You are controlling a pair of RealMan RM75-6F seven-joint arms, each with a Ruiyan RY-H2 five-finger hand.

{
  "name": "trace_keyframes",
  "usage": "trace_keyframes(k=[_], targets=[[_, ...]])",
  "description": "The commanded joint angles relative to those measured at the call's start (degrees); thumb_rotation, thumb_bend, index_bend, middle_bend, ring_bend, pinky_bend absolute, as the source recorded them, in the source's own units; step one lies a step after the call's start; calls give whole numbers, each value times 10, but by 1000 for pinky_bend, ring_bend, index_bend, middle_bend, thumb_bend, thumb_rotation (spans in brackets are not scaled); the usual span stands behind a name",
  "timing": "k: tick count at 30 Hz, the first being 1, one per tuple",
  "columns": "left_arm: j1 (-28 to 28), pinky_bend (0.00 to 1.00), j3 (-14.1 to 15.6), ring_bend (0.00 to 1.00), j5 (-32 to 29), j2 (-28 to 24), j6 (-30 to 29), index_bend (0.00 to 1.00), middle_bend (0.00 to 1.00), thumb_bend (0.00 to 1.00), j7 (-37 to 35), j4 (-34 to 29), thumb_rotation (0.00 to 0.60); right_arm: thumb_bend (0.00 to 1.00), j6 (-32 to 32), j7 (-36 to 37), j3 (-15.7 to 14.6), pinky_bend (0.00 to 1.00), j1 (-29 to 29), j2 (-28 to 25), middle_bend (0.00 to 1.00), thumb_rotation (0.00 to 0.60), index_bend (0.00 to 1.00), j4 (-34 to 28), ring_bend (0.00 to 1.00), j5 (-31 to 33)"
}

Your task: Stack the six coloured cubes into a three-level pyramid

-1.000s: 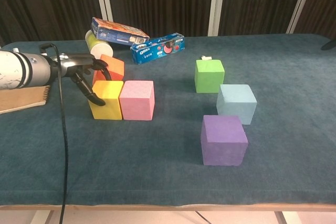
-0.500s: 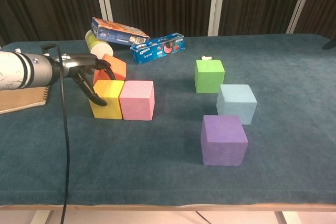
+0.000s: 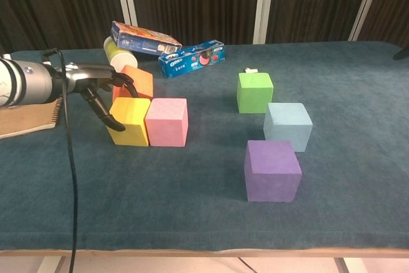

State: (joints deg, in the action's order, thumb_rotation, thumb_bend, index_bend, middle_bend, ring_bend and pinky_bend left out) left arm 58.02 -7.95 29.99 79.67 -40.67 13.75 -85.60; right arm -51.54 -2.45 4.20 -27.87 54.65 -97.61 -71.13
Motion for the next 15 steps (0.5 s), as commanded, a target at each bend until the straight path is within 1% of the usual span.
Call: trace_keyframes(k=[1, 4, 7, 15], targets=[[-17, 84, 1, 0, 27, -48, -38, 330, 33, 90, 4, -67, 600, 253, -1, -5, -1, 0, 0, 0, 0, 600, 0, -3, 0, 1], [-29, 84, 0, 0, 40, -75, -58, 330, 34, 89, 3, -100, 600, 252, -4, -14, -2, 0, 1, 0, 0, 600, 0, -10, 0, 3], [-39, 84, -5, 0, 47, -94, -67, 330, 33, 90, -9, -119, 600, 252, -8, -24, -1, 0, 1, 0, 0, 600, 0, -18, 0, 7], [-59, 84, -8, 0, 69, -120, -69, 330, 34, 90, -29, -140, 600, 252, -15, -45, -2, 0, 2, -2, 0, 600, 0, -35, 0, 13]])
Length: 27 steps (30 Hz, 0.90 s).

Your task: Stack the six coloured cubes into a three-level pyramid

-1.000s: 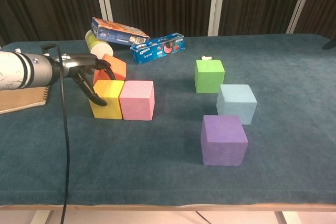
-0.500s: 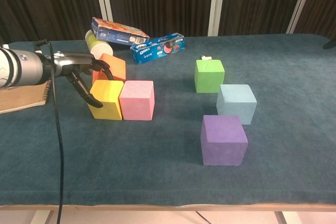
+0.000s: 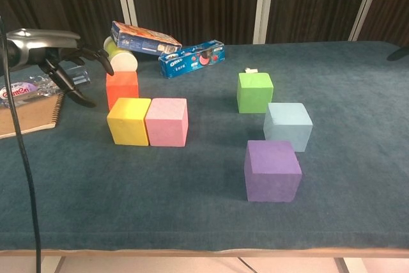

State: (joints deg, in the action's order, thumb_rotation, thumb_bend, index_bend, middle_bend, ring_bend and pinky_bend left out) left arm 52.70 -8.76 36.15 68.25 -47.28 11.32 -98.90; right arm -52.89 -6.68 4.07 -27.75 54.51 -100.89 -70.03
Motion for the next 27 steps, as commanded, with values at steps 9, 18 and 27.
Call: trace_keyframes(k=[9, 18, 27], targets=[[-59, 84, 22, 0, 72, -51, -33, 306, 34, 89, -24, -45, 600, 252, -15, -10, 2, 0, 4, 3, 0, 600, 0, 0, 0, 3], [-155, 84, 81, 0, 205, -86, -115, 216, 34, 91, -34, -55, 600, 253, 2, -30, 30, 0, -30, 31, 0, 600, 0, -5, 0, 32], [-235, 84, 120, 0, 289, -108, -188, 213, 34, 90, -60, -47, 600, 242, 45, -120, 35, 0, -87, 53, 0, 600, 2, -22, 0, 121]])
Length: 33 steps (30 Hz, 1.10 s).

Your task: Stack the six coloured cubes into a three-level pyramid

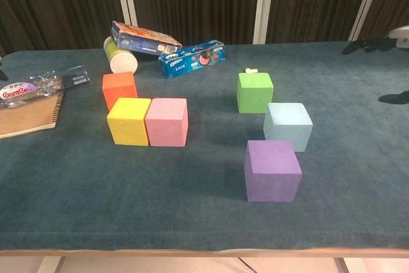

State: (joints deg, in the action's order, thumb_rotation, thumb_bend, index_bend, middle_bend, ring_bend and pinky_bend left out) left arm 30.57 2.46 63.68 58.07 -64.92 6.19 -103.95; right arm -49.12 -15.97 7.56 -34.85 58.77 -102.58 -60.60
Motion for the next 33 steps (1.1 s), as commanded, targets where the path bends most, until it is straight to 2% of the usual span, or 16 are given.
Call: trace_keyframes(k=[1, 3, 6, 10, 17, 22, 27, 33], targets=[[-25, 84, 12, 0, 25, -9, -22, 213, 34, 91, -15, 8, 600, 237, 7, -48, -1, 0, -25, 20, 0, 600, 5, -6, 0, 50], [-53, 84, 27, 0, 43, -15, -42, 213, 34, 91, -26, 21, 600, 234, 9, -86, 0, 0, -52, 66, 0, 600, 15, 10, 0, 101], [-75, 84, 30, 0, 66, -12, -55, 213, 34, 91, -50, 39, 600, 233, -1, -140, -4, 0, -86, 116, 0, 600, 26, 32, 0, 176], [-91, 84, 28, 0, 81, -13, -60, 213, 34, 91, -71, 52, 600, 228, -6, -176, -10, 0, -116, 153, 0, 600, 34, 50, 0, 236], [-108, 84, 19, 0, 92, -14, -58, 213, 34, 91, -88, 66, 600, 227, -20, -191, -13, 0, -139, 192, 0, 600, 50, 77, 0, 273], [-114, 84, 10, 0, 92, -11, -50, 213, 34, 91, -91, 73, 600, 227, -6, -180, -7, 0, -152, 207, 0, 600, 77, 96, 0, 300], [-119, 84, 4, 0, 95, -7, -42, 213, 34, 91, -96, 81, 600, 226, 12, -168, -6, 0, -163, 219, 0, 600, 201, 121, 0, 322], [-124, 84, -3, 0, 97, -2, -34, 213, 34, 91, -97, 90, 600, 227, 16, -139, -1, 0, -162, 231, 0, 600, 349, 140, 0, 312]])
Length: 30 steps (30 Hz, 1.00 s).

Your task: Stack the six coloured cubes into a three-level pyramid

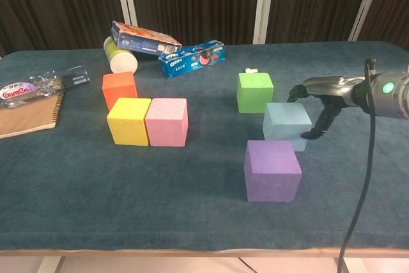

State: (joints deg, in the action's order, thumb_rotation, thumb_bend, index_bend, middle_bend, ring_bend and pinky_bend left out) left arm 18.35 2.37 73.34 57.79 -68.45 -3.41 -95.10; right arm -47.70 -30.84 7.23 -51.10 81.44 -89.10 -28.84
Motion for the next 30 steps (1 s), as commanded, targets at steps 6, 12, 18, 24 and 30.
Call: trace_keyframes(k=[6, 12, 18, 24, 30], targets=[[-8, 84, -9, 0, 6, -2, 1, 213, 34, 91, -7, 3, 600, 226, -7, 39, 13, 0, 6, -5, 0, 600, 428, -10, 0, -26], [-14, 84, -14, 0, 11, -8, 3, 213, 34, 91, -20, 7, 600, 227, -22, 77, 46, 0, 10, -34, 0, 600, 453, -55, 0, -38], [-18, 84, -18, 0, 16, -10, 9, 213, 34, 91, -37, 13, 600, 226, -32, 73, 78, 0, -25, -16, 0, 600, 463, -69, 0, 10], [-27, 84, -22, 0, 19, -16, 5, 213, 34, 91, -50, 16, 600, 226, -52, 38, 80, 0, -67, 31, 0, 600, 464, -53, 0, 49], [-31, 84, -26, 0, 23, -18, 9, 213, 34, 91, -65, 24, 600, 226, -75, 2, 61, 0, -82, 52, 0, 600, 468, -40, 0, 82]])
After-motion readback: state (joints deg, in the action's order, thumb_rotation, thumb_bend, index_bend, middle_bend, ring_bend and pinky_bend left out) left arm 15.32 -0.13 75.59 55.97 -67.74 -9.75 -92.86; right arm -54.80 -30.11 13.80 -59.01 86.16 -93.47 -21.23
